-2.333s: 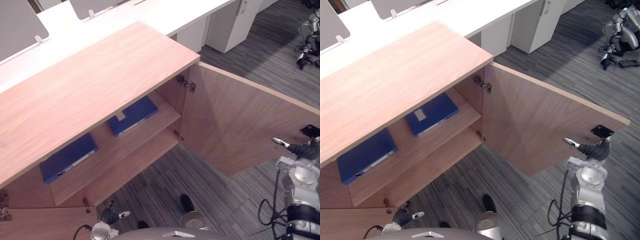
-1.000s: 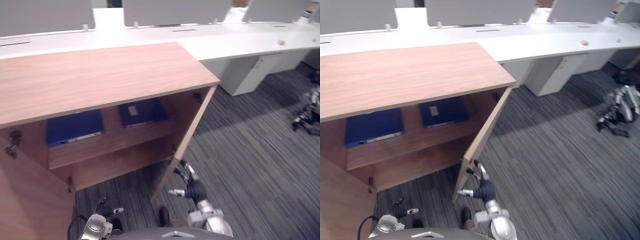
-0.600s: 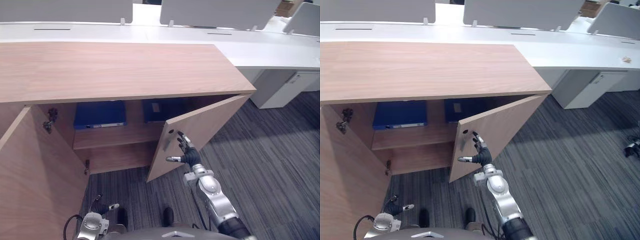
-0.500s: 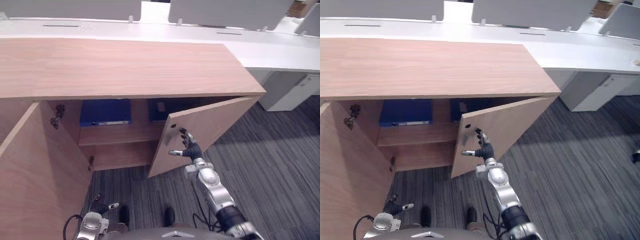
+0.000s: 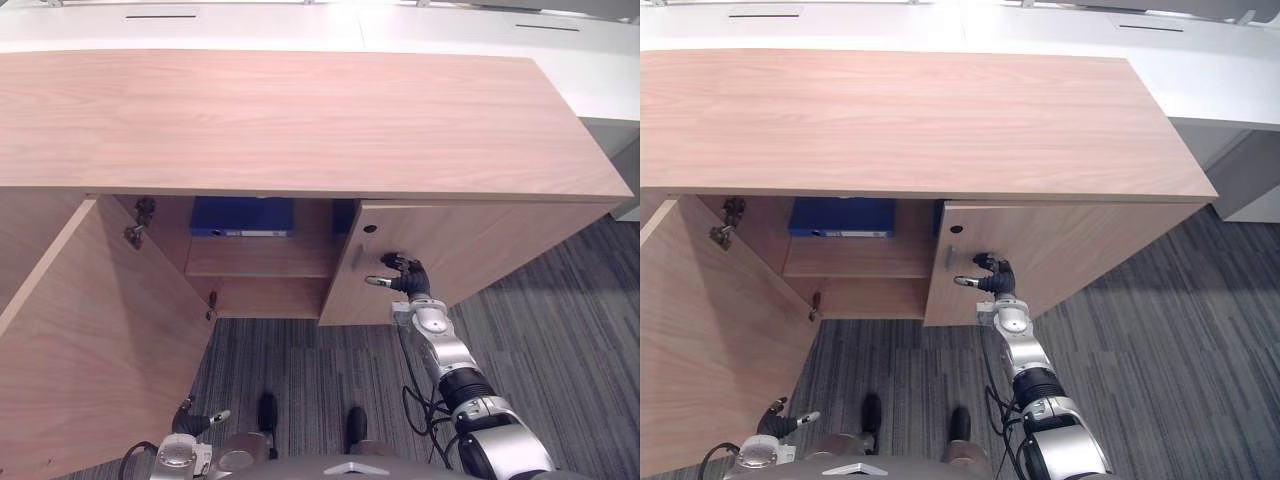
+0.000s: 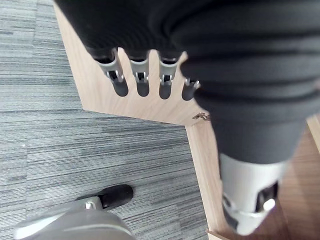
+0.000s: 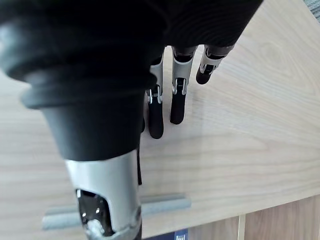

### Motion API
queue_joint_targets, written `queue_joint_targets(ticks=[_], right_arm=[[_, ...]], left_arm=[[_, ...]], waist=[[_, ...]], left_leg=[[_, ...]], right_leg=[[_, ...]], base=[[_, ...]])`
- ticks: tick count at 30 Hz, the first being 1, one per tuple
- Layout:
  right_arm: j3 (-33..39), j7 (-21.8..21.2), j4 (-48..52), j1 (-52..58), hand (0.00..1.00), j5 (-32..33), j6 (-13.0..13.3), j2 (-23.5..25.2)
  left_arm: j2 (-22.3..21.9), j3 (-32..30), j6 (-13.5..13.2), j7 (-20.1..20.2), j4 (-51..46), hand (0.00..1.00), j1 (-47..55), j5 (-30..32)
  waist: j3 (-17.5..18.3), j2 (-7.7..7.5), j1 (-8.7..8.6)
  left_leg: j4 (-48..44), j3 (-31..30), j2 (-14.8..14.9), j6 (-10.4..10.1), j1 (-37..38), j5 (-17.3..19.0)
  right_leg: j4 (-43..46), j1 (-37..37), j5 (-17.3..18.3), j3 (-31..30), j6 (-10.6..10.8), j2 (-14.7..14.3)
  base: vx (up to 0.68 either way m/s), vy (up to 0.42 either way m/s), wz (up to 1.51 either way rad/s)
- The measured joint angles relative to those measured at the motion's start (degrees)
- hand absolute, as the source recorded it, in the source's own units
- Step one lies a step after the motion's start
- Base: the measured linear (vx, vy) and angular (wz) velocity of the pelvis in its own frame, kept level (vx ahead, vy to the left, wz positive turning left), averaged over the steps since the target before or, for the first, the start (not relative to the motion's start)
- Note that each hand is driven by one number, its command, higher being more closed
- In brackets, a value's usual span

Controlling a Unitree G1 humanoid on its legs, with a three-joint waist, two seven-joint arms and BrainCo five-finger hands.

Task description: Walk over to the cabinet, pick up the folder, carry it to the office cabinet, place the folder inside the office cabinet, then close the office cabinet door

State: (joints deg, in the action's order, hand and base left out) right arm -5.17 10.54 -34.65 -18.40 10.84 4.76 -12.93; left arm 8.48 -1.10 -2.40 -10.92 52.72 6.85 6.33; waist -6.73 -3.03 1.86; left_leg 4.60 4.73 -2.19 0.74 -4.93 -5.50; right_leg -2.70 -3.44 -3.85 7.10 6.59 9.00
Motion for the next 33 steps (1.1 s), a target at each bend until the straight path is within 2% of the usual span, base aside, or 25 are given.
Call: queue_joint_targets(ticks=[4, 7, 14, 17, 23, 28, 33], right_arm=[[1.4, -0.2, 4.0, 6.5, 0.0, -0.9, 0.0, 0.3], [2.8, -0.9, 7.9, 12.4, 0.0, -2.4, 0.2, 1.5], [3.7, -2.0, 8.4, 22.6, 0.0, -7.7, 0.1, 5.6], [3.6, -2.5, 4.8, 24.1, 0.0, -11.2, 0.1, 6.1], [3.7, -2.4, -4.7, 25.4, 0.0, -13.1, -0.1, 6.8], [4.8, -2.4, -9.1, 25.6, 0.0, -13.5, -1.1, 8.2], [6.3, -2.4, -11.6, 25.2, 0.0, -13.4, -1.5, 8.5]], left_arm=[[-0.6, 0.0, 0.0, 0.0, -1.0, 0.0, -0.4, 0.0], [-1.6, 0.0, 0.0, 0.1, -2.1, 0.0, -0.4, 0.0], [-2.6, 0.0, 0.0, 0.2, -1.9, 0.0, -0.3, 0.0], [-2.8, -0.1, 0.0, 0.5, -1.7, 0.0, -0.2, 0.0], [-2.9, -0.6, 0.0, 0.9, -0.7, 0.0, -0.2, -0.5], [-3.3, -2.5, -0.1, 1.0, -0.3, 0.0, 0.8, -5.4], [-4.3, -7.3, -0.2, 0.8, -0.5, 0.0, 2.2, -10.9]], waist=[[-0.5, 0.43, -0.33], [-0.5, 0.46, -1.49], [-0.6, 0.88, -2.28], [-0.3, 0.99, -2.55], [0.4, 1.19, -2.81], [1.1, 1.02, -2.67], [1.5, 0.87, -1.91]], left_leg=[[0.0, -0.2, 0.6, -0.3, 2.1, 0.2], [0.0, -0.3, 0.8, -0.4, 2.4, 0.3], [0.4, -0.1, 1.3, -0.8, 4.0, 0.7], [0.4, 0.0, 1.7, -0.8, 3.9, 0.7], [0.4, 0.2, 1.8, -0.8, 4.0, 0.8], [0.4, 0.2, 1.6, -0.8, 5.3, 0.8], [0.4, -1.1, 1.5, -0.7, 6.0, 1.2]], right_leg=[[-0.2, 2.4, 0.0, 1.2, 0.0, -0.6], [-0.1, 2.9, 0.0, 1.6, -0.1, -0.8], [2.2, 2.9, 2.3, 1.6, -0.6, -1.0], [2.0, 2.5, 2.5, 1.3, -0.8, -1.3], [0.3, 3.4, 2.5, 1.0, -0.8, -1.5], [-0.2, 5.2, 2.5, 1.1, -0.9, -1.3], [-0.2, 7.0, 2.5, 2.7, -0.8, -1.2]], base=[[0.12, -0.044, 0.05], [0.01, -0.008, 0.01], [-0.13, -0.003, -0.04], [-0.13, -0.003, -0.03], [-0.04, 0.005, -0.04], [0.04, 0.009, 0.04], [0.06, -0.01, 0.17]])
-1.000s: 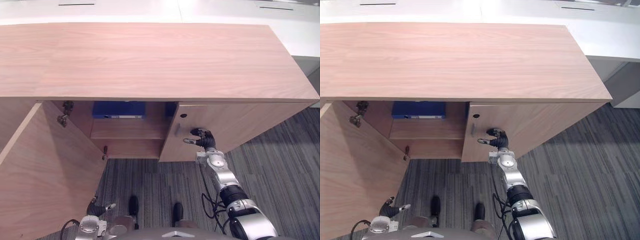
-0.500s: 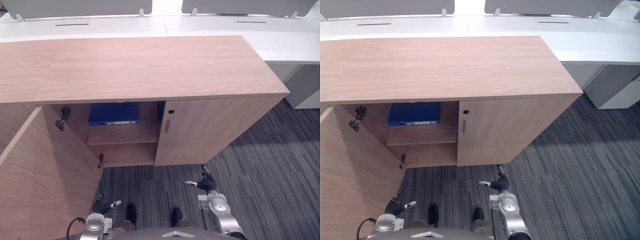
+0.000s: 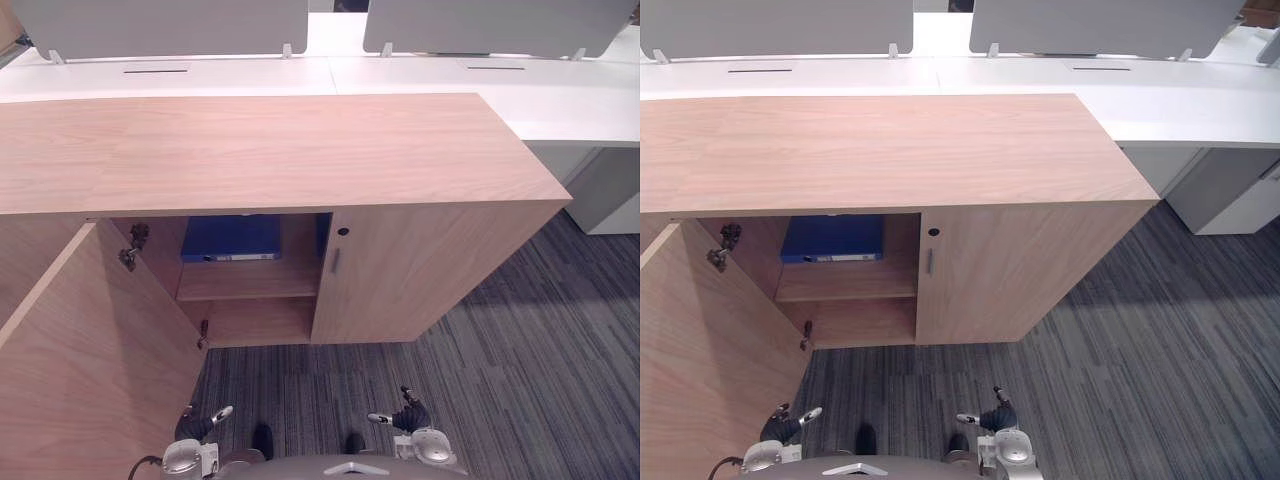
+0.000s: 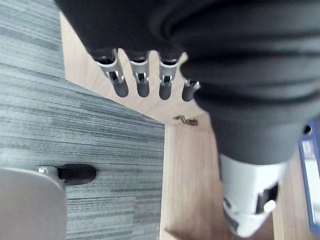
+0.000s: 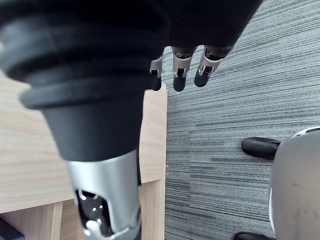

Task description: Walk over to the cabinet, pick up the folder, carry it to the office cabinet, place the folder inside the office cabinet, then close the office cabinet door

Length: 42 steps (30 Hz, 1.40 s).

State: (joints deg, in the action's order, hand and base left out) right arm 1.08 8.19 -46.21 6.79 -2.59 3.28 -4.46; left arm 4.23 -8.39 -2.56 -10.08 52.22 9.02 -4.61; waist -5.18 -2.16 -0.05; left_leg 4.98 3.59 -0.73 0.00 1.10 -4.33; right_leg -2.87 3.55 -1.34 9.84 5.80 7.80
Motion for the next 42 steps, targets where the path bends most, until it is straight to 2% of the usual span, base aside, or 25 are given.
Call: queue_joint_targets(ticks=[3, 13, 15, 18, 22, 23, 24, 26, 27, 28, 29, 30, 31, 36, 42], right_arm=[[0.3, 0.0, -0.3, -0.3, 0.0, 0.0, -0.1, 0.0], [-0.1, 0.7, -0.4, -5.0, 0.0, 0.0, 0.2, -0.5], [-0.1, 0.8, -0.1, -5.5, 0.0, 0.0, 0.3, -0.7], [-0.4, 0.8, 0.0, -5.5, 0.0, 0.0, 0.3, -0.6], [-0.3, 0.8, 0.0, -5.3, 0.0, 0.0, 0.3, -0.6], [-0.3, 0.8, 0.0, -5.3, 0.0, 0.0, 0.3, -0.6], [-0.3, 0.8, 0.0, -5.3, 0.0, 0.0, 0.3, -0.6], [-0.3, 0.8, 0.0, -5.3, 0.0, 0.0, 0.3, -0.7], [-0.3, 0.8, 0.0, -5.3, 0.0, 0.0, 0.3, -0.7], [-0.3, 0.8, 0.0, -5.3, 0.0, 0.0, 0.3, -0.7], [-0.3, 0.8, 0.0, -5.2, 0.0, 0.0, 0.3, -0.8], [-0.3, 0.8, 0.0, -5.2, 0.0, 0.0, 0.3, -0.8], [-0.4, 0.7, 0.0, -5.2, 0.0, 0.0, 0.3, -0.7], [-0.4, 0.6, 0.0, -5.2, 0.0, 0.1, 0.3, -0.8], [-0.3, 0.6, 0.0, -5.2, 0.0, 0.1, 0.3, -0.8]], left_arm=[[-0.4, -4.0, -0.1, -0.3, -2.1, 0.0, 2.2, -2.9], [-0.5, -16.5, -1.7, -3.6, -8.0, 0.0, 5.4, -9.2], [-0.3, -18.8, -2.5, -4.6, -12.1, 0.0, 6.0, -10.1], [0.6, -21.3, -3.4, -5.1, -17.2, 0.0, 6.3, -10.9], [2.7, -24.2, -4.6, -6.0, -21.2, 0.0, 6.3, -11.1], [3.0, -25.1, -4.8, -6.2, -22.2, 0.0, 6.3, -11.1], [3.2, -25.5, -5.0, -6.3, -22.7, 0.0, 6.2, -11.1], [4.5, -25.7, -5.1, -6.7, -24.9, 0.0, 6.1, -11.4], [5.2, -25.8, -5.3, -6.9, -26.1, 0.0, 5.7, -11.4], [6.0, -25.8, -5.7, -6.9, -27.0, 0.0, 5.2, -11.4], [6.8, -25.8, -6.0, -6.9, -27.1, 0.0, 4.4, -11.4], [7.3, -25.8, -6.1, -6.9, -27.3, 0.0, 4.0, -11.4], [8.0, -25.8, -6.2, -6.9, -28.1, 0.0, 3.7, -11.4], [11.5, -25.4, -6.8, -5.8, -31.4, 0.0, 2.9, -9.6], [13.4, -25.0, -6.8, -4.5, -31.5, 0.0, 2.1, -5.1]], waist=[[0.1, 0.01, 0.32], [-0.4, 0.4, 5.15], [-0.8, 0.51, 6.22], [-1.3, 0.73, 6.75], [-1.9, 0.82, 7.84], [-1.6, 0.29, 7.95], [-1.9, 0.69, 7.98], [-1.9, 0.19, 7.99], [-2.1, 0.51, 7.98], [-2.0, -0.29, 7.94], [-2.5, 0.44, 7.96], [-2.6, 0.4, 7.97], [-2.4, -0.31, 7.99], [-2.7, 0.01, 8.04], [-2.7, 0.03, 8.03]], left_leg=[[0.0, -3.7, -0.5, 0.1, 0.0, -0.1], [0.0, -15.6, -2.3, -0.4, -0.1, -1.9], [0.0, -18.3, -2.7, -0.5, -0.3, -2.2], [0.0, -20.8, -3.1, -0.7, -1.1, -2.7], [0.0, -21.2, -3.0, -0.6, -1.3, -2.8], [0.0, -21.2, -2.9, -0.6, -1.3, -2.8], [0.0, -21.2, -3.0, -0.6, -1.3, -2.8], [0.0, -21.5, -2.9, -1.0, -1.5, -3.0], [0.0, -21.7, -3.0, -1.1, -1.8, -3.1], [0.0, -22.2, -3.0, -1.0, -2.0, -3.3], [0.0, -22.5, -3.0, -0.7, -2.2, -3.6], [0.0, -22.5, -3.0, -0.7, -2.2, -3.6], [0.0, -22.5, -3.0, -0.7, -2.1, -3.6], [0.0, -22.3, -3.0, -0.7, -2.0, -3.5], [0.0, -21.2, -2.5, -0.8, -1.7, -3.4]], right_leg=[[0.1, 1.8, 0.3, 3.9, 0.4, 0.1], [1.9, 7.5, 3.9, 16.2, 0.4, 0.6], [2.9, 8.0, 5.2, 18.9, 0.1, 0.9], [3.6, 8.4, 6.1, 21.3, 0.2, 1.1], [3.9, 8.4, 6.6, 22.4, 0.2, 1.1], [4.0, 8.4, 6.7, 22.4, 0.2, 1.1], [4.0, 8.4, 6.8, 22.4, 0.2, 1.1], [4.2, 8.4, 6.9, 22.6, 0.2, 1.0], [4.3, 8.4, 6.9, 22.9, 0.1, 0.9], [4.3, 8.4, 6.9, 23.5, 0.1, 0.9], [4.3, 8.4, 6.9, 23.8, 0.1, 0.9], [4.3, 8.4, 6.9, 23.8, 0.1, 0.9], [4.3, 8.5, 6.9, 23.8, 0.1, 0.9], [4.3, 8.4, 6.9, 23.6, 0.0, 0.9], [4.3, 8.1, 7.0, 22.3, -0.1, 0.7]], base=[[0.1, -0.03, 0.59], [0.03, -0.043, 0.66], [-0.06, -0.039, 0.61], [-0.06, -0.038, 0.47], [-0.03, -0.028, 0.2], [0.0, 0.0, 0.0], [0.01, -0.031, 0.03], [0.04, -0.039, 0.05], [0.05, -0.043, 0.14], [0.04, -0.048, 0.2], [0.03, -0.037, 0.16], [0.03, -0.04, 0.06], [0.02, -0.034, 0.0], [0.01, -0.034, -0.02], [-0.03, -0.034, -0.09]])
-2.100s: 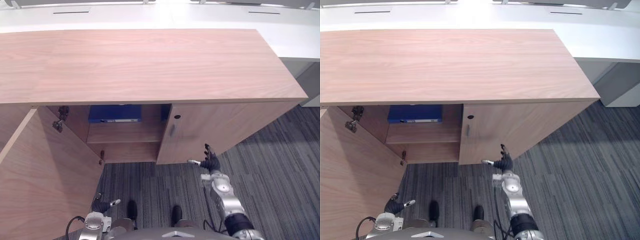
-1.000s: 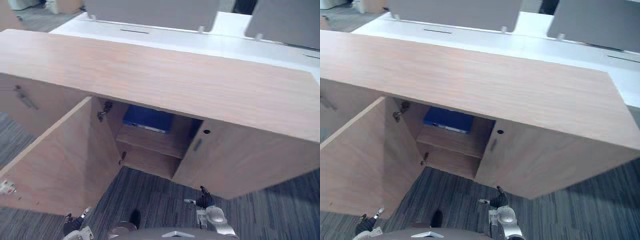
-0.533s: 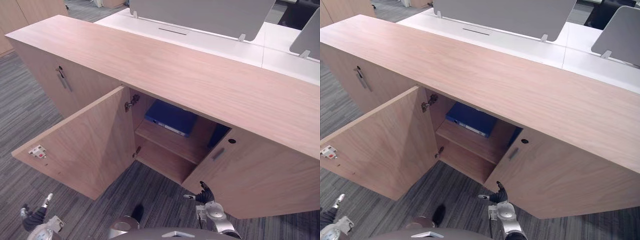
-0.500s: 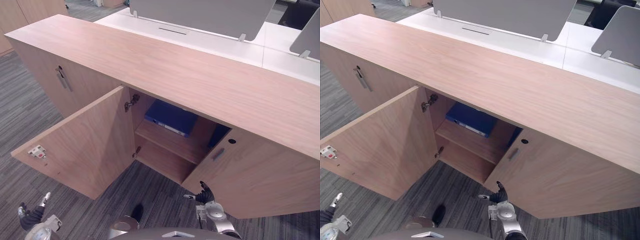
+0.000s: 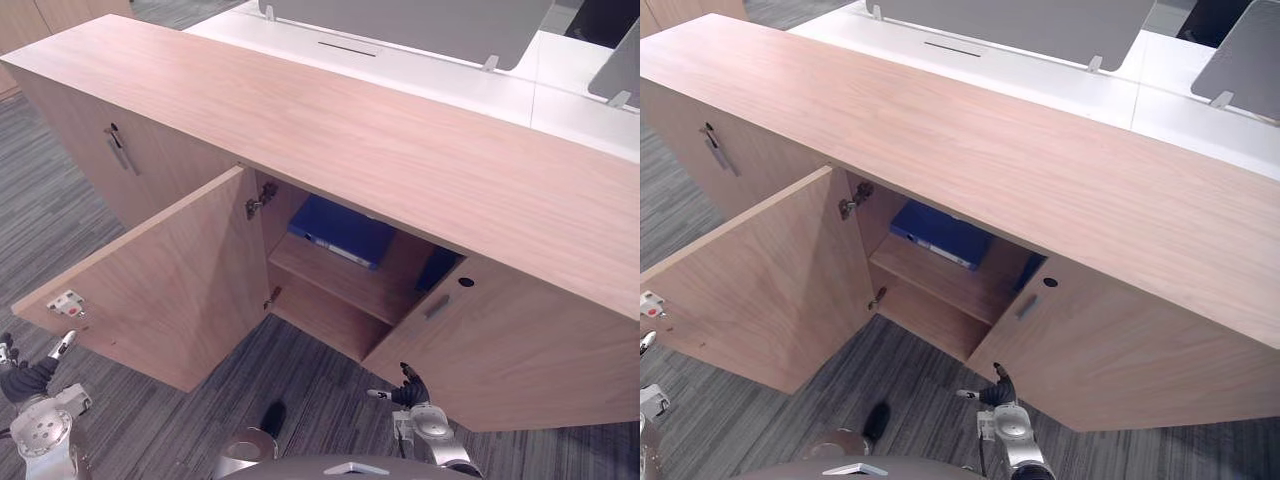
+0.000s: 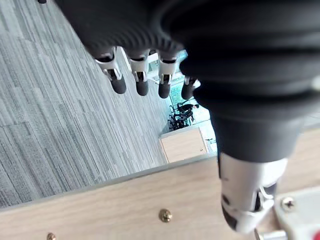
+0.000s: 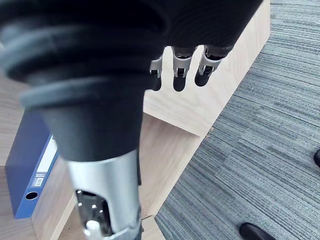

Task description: Walk over to the cabinet, pick up the folder, carry it to the office cabinet, place the folder inside the office cabinet, then close the office cabinet door

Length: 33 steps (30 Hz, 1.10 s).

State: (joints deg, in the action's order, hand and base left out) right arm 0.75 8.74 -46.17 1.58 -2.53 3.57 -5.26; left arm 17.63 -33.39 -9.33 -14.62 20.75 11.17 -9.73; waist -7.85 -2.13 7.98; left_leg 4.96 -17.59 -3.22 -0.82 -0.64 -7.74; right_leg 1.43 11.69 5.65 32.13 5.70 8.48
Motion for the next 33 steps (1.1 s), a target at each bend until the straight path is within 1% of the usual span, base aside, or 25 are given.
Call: queue_joint_targets(ticks=[2, 4, 5, 8, 19, 23, 27, 30, 33], right_arm=[[0.0, 0.0, 0.0, 0.1, 0.0, 0.0, 0.0, 0.0], [0.0, 0.0, 0.0, 0.5, 0.0, 0.0, 0.0, 0.0], [0.0, 0.0, 0.0, 0.7, 0.0, 0.0, 0.0, 0.0], [0.1, -0.1, 0.0, 0.9, 0.0, -0.1, 0.0, 0.0], [0.5, -0.7, 0.0, 2.0, 0.0, -0.1, 0.0, -0.1], [0.6, -0.8, 0.0, 2.9, 0.0, -0.1, -0.1, -0.1], [0.7, -1.1, 0.0, 3.7, 0.0, -0.2, -0.1, -0.1], [0.8, -1.1, 0.0, 3.8, 0.0, -0.2, -0.1, -0.1], [1.5, -1.1, 0.0, 4.7, 0.0, -0.2, -0.1, 0.0]], left_arm=[[1.0, 1.0, 0.0, 0.1, 0.0, 0.0, 0.0, 1.0], [2.0, 2.8, 0.0, 0.7, -1.0, 0.0, 0.0, 1.2], [2.1, 3.3, 0.0, 1.3, -2.3, 0.0, 0.0, 1.6], [2.5, 4.4, 0.2, 1.3, -2.2, 0.0, -0.5, 1.6], [2.6, 8.8, 0.3, 1.7, -2.3, 0.0, 3.2, 1.5], [0.5, 11.4, 0.6, 2.3, -6.6, 0.0, 7.8, 0.9], [-1.7, 15.4, 0.7, 3.3, -11.1, 0.0, 12.9, 0.9], [-3.3, 19.3, 0.7, 5.5, -11.5, 0.0, 16.9, 0.7], [-3.9, 22.1, 0.9, 6.3, -11.5, 0.0, 18.3, 0.4]], waist=[[0.0, 0.03, -0.1], [0.0, -0.01, -0.14], [0.0, -0.08, -0.15], [0.1, -0.2, -0.57], [0.3, -0.43, -0.18], [0.4, -0.36, -0.11], [0.6, -0.01, -0.09], [0.9, 0.62, -0.11], [1.3, 1.19, -0.16]], left_leg=[[0.0, 0.4, 0.2, -0.4, 0.1, 0.4], [0.0, 0.8, 0.3, -0.4, 0.0, 0.4], [0.0, 1.2, 0.5, -0.4, -0.1, 0.5], [0.0, 1.9, 0.7, -0.4, -0.2, 0.5], [0.0, 3.5, 1.0, -0.4, -0.1, 0.5], [0.0, 4.4, 1.0, -0.4, -0.2, 0.5], [0.0, 7.4, 1.4, -0.2, -0.3, 0.5], [0.0, 9.7, 1.8, -0.2, -0.3, 0.5], [0.0, 10.0, 1.8, -0.3, -0.2, 0.5]], right_leg=[[0.0, -0.2, 0.0, -0.4, -0.1, 0.0], [0.0, -0.6, 0.0, -0.9, -0.1, -0.1], [0.0, -0.9, -0.1, -1.4, -0.2, -0.1], [0.1, -1.4, -0.2, -2.0, -0.4, -0.2], [0.0, -2.0, -0.8, -3.6, -0.4, -0.1], [0.0, -2.6, -1.0, -4.8, -0.4, 0.0], [0.4, -2.9, -1.1, -6.2, -0.3, 0.1], [1.1, -3.9, -0.8, -8.1, 0.1, 0.1], [1.4, -4.2, -0.8, -9.0, 0.1, 0.1]], base=[[-0.04, -0.026, -0.14], [-0.04, -0.018, -0.14], [-0.01, -0.012, -0.15], [-0.02, -0.015, -0.13], [-0.02, -0.003, -0.06], [-0.05, 0.012, -0.05], [-0.04, 0.018, -0.01], [-0.05, 0.021, -0.14], [-0.05, 0.009, -0.06]])
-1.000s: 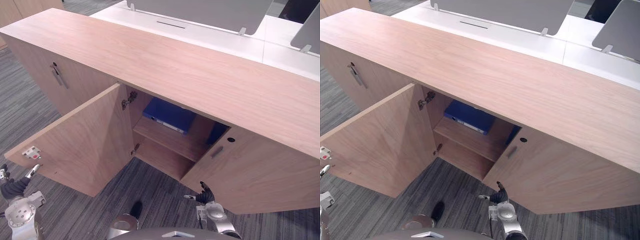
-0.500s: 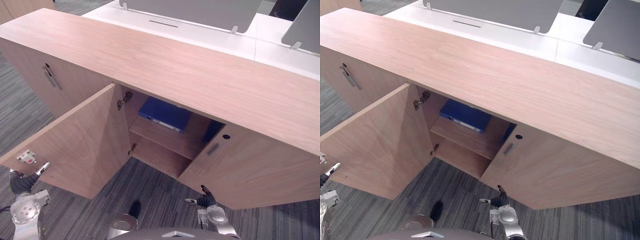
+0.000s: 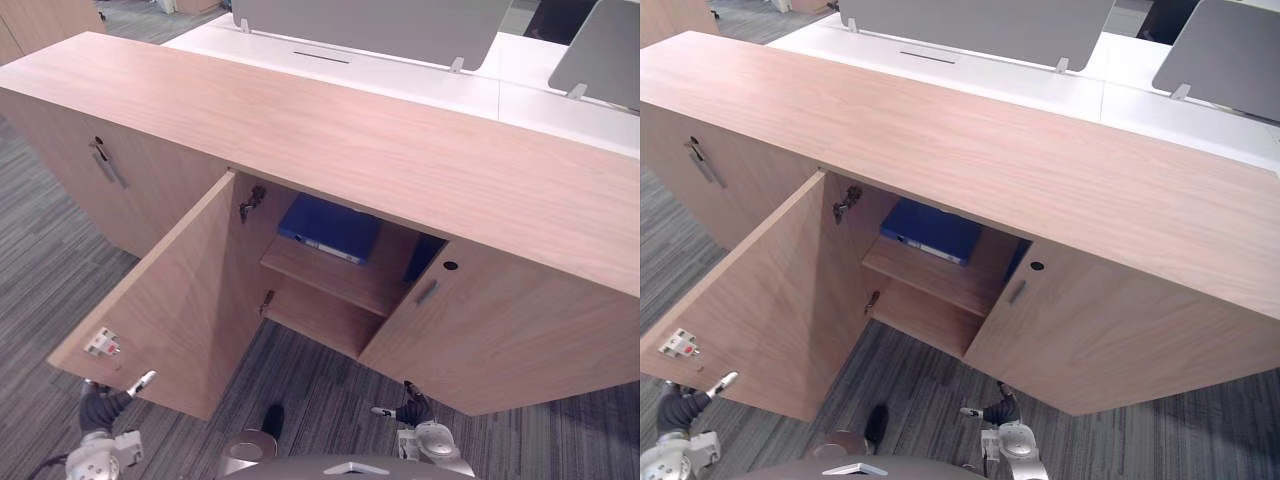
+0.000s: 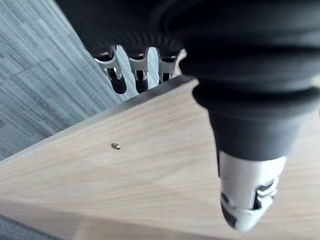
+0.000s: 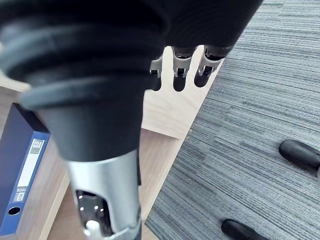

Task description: Walk over to the cabinet, pick up the folder, carry it to the office cabinet, place the folder inside the office cabinet, then close the office cabinet door

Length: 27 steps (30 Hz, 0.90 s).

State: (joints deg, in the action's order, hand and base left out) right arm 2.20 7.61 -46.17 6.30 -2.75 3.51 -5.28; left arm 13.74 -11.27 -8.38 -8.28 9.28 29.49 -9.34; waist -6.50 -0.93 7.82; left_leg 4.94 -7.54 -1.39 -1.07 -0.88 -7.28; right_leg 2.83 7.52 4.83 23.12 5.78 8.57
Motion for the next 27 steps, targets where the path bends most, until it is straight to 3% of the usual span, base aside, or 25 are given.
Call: queue_joint_targets(ticks=[7, 13, 16, 17, 18, 19, 20, 22, 23, 24, 25, 27], right_arm=[[1.3, 0.0, -0.2, 0.8, 0.0, -1.8, 0.0, -0.1], [1.3, 0.1, -0.2, 1.3, 0.0, -2.1, -0.4, -0.2], [1.0, 0.1, 0.0, 2.7, 0.0, -2.1, -1.1, 0.2], [0.4, 0.1, 0.1, 3.1, 0.0, -2.1, -1.1, 0.1], [0.2, 0.2, 0.3, 3.1, 0.0, -1.9, -1.2, -0.7], [0.4, 0.3, 0.5, 2.9, 0.0, -1.9, -1.2, -0.8], [0.5, 0.4, 0.8, 2.5, 0.0, -1.9, -1.2, -0.8], [1.0, 0.5, 0.7, 2.8, 0.0, -2.2, -1.2, 0.0], [1.1, 0.5, 0.7, 3.2, 0.0, -2.2, -1.3, 0.3], [1.4, 0.5, 0.8, 3.4, 0.0, -2.1, -1.5, -0.1], [1.6, 0.5, 1.3, 3.7, 0.0, -2.1, -1.5, -0.2], [1.5, 0.6, 2.5, 5.0, 0.0, -2.2, -1.6, -1.7]], left_arm=[[-0.9, 6.6, 0.9, 1.7, -1.3, 0.0, 5.8, 0.0], [-1.6, 17.5, 1.0, 7.7, -1.9, 0.0, 5.8, 3.6], [-4.4, 20.6, 1.4, 8.8, -1.7, 0.0, 3.2, 5.1], [-5.3, 20.8, 1.3, 9.2, -1.4, 0.0, 0.7, 5.1], [-6.7, 20.9, 1.1, 9.0, -0.9, 0.0, -1.4, 5.1], [-7.0, 20.8, 1.1, 8.9, -0.4, 0.0, -2.2, 5.1], [-6.9, 20.4, 1.0, 8.5, 0.0, 0.0, -4.7, 5.2], [-6.1, 20.4, 0.9, 8.1, 0.0, 0.0, -8.5, 5.2], [-5.9, 20.4, 0.8, 7.5, 0.3, 0.0, -9.3, 5.8], [-7.0, 20.5, 1.2, 7.0, 1.6, 0.0, -10.6, 6.4], [-7.8, 20.6, 1.3, 6.9, 1.7, 0.0, -10.6, 6.7], [-9.5, 21.4, 1.5, 6.1, 2.4, 0.0, -11.3, 7.5]], waist=[[1.1, 1.59, -1.65], [2.1, 2.64, -4.15], [2.9, 1.35, -6.42], [3.1, 0.83, -6.34], [4.0, 3.04, -6.46], [4.2, 4.31, -6.86], [4.4, 4.61, -8.87], [4.5, 2.63, -9.98], [4.6, 1.06, -9.84], [4.3, 1.83, -9.99], [4.4, 1.33, -10.29], [3.8, 3.01, -10.9]], left_leg=[[0.0, 3.4, 0.6, -0.1, 0.1, -0.1], [0.0, 9.5, 1.2, 0.0, 1.1, 0.1], [-0.2, 13.3, 0.4, -0.7, 0.8, 2.3], [-5.0, 14.4, 0.0, 2.2, 0.3, 3.1], [-4.5, 15.7, 1.3, 2.0, 1.0, 5.1], [-3.6, 16.8, 2.1, 2.0, 1.1, 5.1], [-1.9, 17.2, 3.3, 1.6, 1.7, 4.8], [0.1, 17.9, 3.2, 0.3, 2.5, 4.0], [0.1, 18.9, 2.3, 0.0, 2.3, 3.8], [0.1, 18.8, 2.3, -0.3, 1.9, 3.6], [0.1, 18.8, 2.4, -0.4, 1.8, 3.6], [0.1, 18.8, 2.4, -0.4, 1.6, 3.6]], right_leg=[[1.6, -2.7, 0.0, -5.6, 0.0, -0.4], [1.5, -5.4, -0.6, -13.0, -0.9, -0.8], [-0.5, -7.2, -1.5, -16.7, -2.7, -0.1], [-1.8, -7.9, -2.6, -18.6, -3.8, 0.6], [-4.0, -6.9, -4.0, -19.7, -3.4, -1.2], [-3.4, -7.4, -4.2, -19.6, -3.4, -1.7], [-0.7, -7.6, -4.4, -19.4, -3.0, -3.4], [0.0, -5.0, -2.7, -19.8, -3.9, -4.9], [-0.7, -4.0, -1.4, -20.5, -3.0, -4.5], [-0.7, -5.3, -1.8, -21.0, -1.9, -4.5], [-0.7, -5.8, -1.8, -21.3, -1.9, -4.6], [-0.8, -6.3, -1.8, -21.8, -1.8, -4.8]], base=[[-0.06, 0.015, -0.23], [-0.06, 0.054, -0.65], [-0.05, 0.109, -0.76], [0.09, 0.136, -1.31], [0.09, 0.121, -1.37], [0.04, 0.066, -1.07], [-0.07, 0.065, -0.62], [-0.05, 0.022, -0.46], [-0.03, -0.051, -0.5], [-0.08, -0.047, -0.48], [-0.07, -0.04, -0.36], [-0.05, -0.003, -0.1]])
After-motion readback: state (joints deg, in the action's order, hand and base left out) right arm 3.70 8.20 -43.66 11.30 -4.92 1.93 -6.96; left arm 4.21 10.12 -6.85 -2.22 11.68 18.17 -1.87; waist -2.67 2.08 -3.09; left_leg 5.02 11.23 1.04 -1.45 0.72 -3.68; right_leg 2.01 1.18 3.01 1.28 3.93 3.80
